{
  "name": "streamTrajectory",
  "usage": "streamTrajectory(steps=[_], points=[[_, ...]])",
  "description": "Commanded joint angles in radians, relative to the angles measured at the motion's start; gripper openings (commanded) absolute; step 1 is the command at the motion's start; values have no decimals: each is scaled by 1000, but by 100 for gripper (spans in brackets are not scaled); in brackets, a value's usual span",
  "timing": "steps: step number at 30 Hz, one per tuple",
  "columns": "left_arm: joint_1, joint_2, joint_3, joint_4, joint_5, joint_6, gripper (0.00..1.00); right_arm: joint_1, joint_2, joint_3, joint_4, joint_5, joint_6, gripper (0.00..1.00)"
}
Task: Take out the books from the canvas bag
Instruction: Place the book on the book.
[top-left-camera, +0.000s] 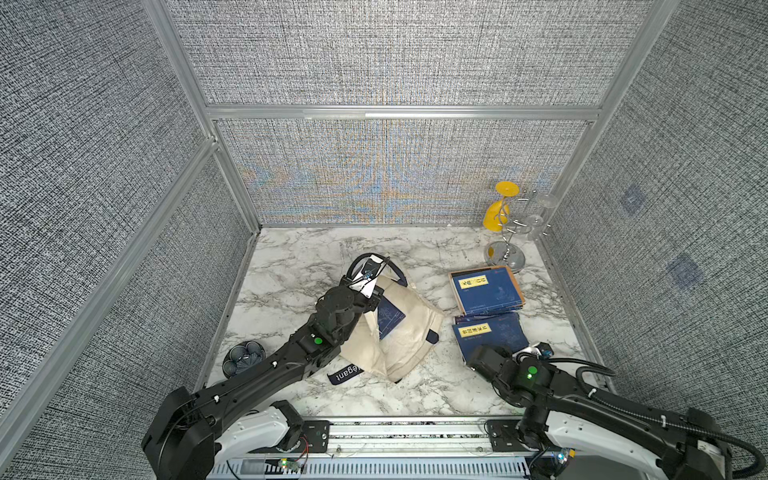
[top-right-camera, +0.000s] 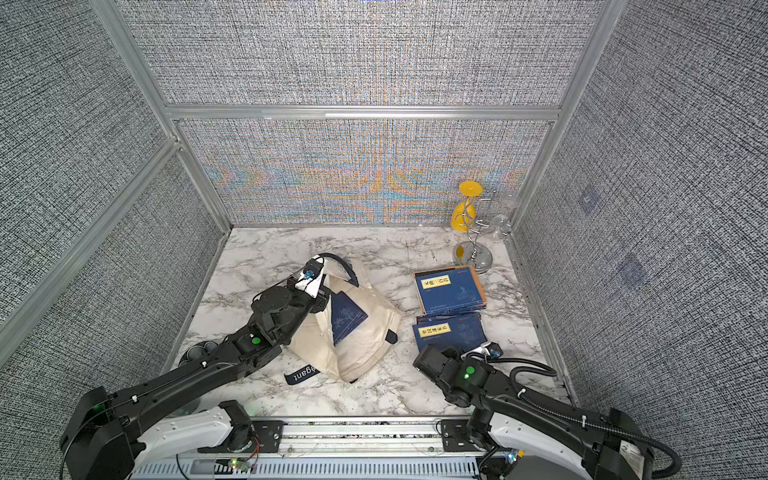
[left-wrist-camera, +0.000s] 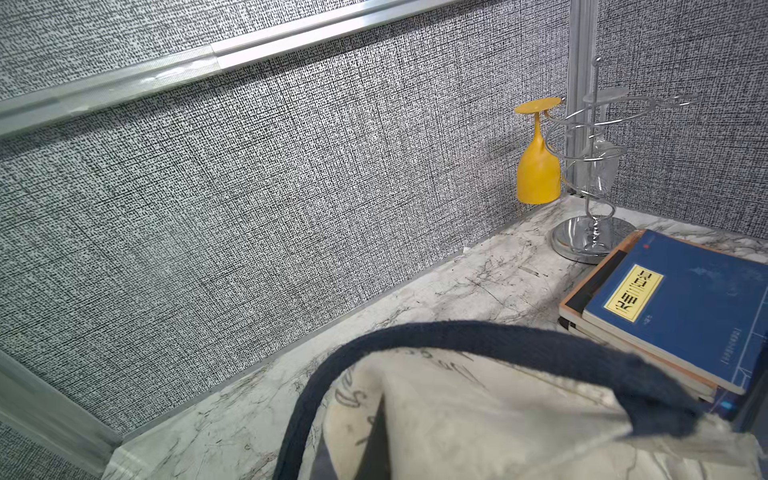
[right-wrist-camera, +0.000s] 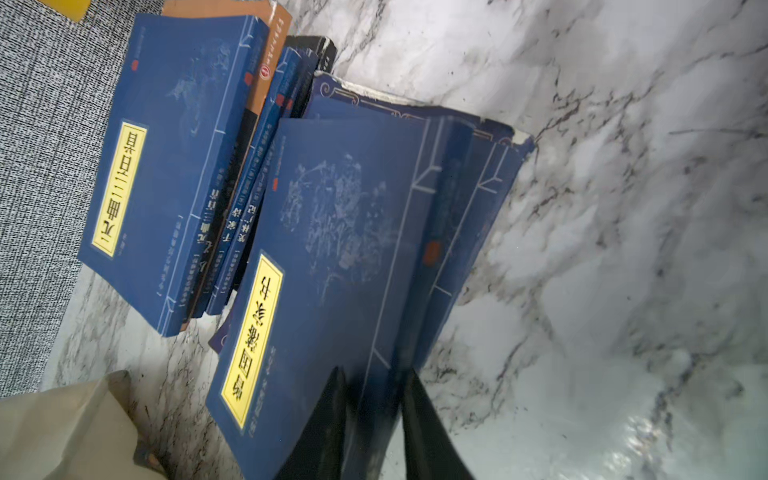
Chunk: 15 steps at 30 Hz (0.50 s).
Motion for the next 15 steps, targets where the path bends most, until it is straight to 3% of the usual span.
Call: streamTrajectory(steps=[1,9,15], points=[[2,-5,14,17,10,0,0,-7,-3,3,-7,-6,19,33],[2,-2,17,8,21,2,0,-58,2,5,18,-76,-73,63],[2,2,17,8,21,2,0,-83,-17,9,75,-103,-190,66]])
